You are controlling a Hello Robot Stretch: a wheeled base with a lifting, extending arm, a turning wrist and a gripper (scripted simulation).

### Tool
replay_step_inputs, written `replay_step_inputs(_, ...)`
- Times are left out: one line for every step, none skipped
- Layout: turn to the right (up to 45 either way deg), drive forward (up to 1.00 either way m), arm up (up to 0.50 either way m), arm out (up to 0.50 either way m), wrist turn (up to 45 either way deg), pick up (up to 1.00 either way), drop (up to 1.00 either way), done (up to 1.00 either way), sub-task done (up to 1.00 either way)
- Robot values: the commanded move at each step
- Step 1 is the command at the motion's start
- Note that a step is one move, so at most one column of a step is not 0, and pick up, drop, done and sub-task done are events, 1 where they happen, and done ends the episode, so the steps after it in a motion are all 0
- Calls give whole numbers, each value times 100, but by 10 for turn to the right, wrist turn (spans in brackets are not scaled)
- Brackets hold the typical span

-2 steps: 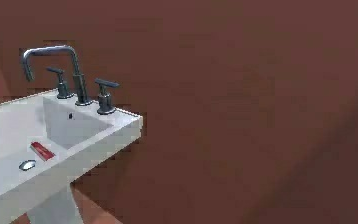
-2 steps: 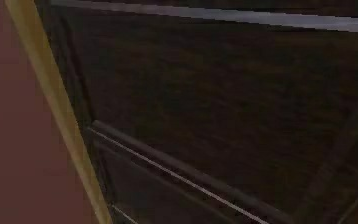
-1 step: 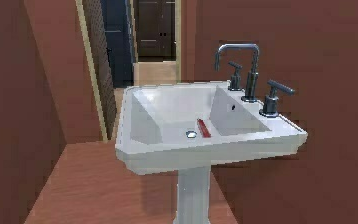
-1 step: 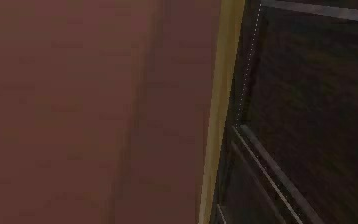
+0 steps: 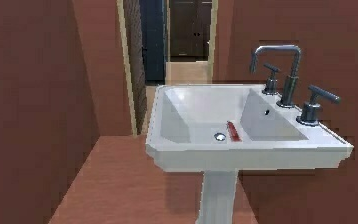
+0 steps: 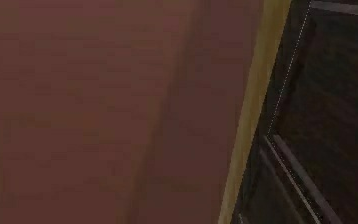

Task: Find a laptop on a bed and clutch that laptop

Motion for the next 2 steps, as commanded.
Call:
replay_step_inputs(0,5,0,0,0,0,0,0,0)
replay_step_inputs(-450,0,0,0,0,0,0,0,0)
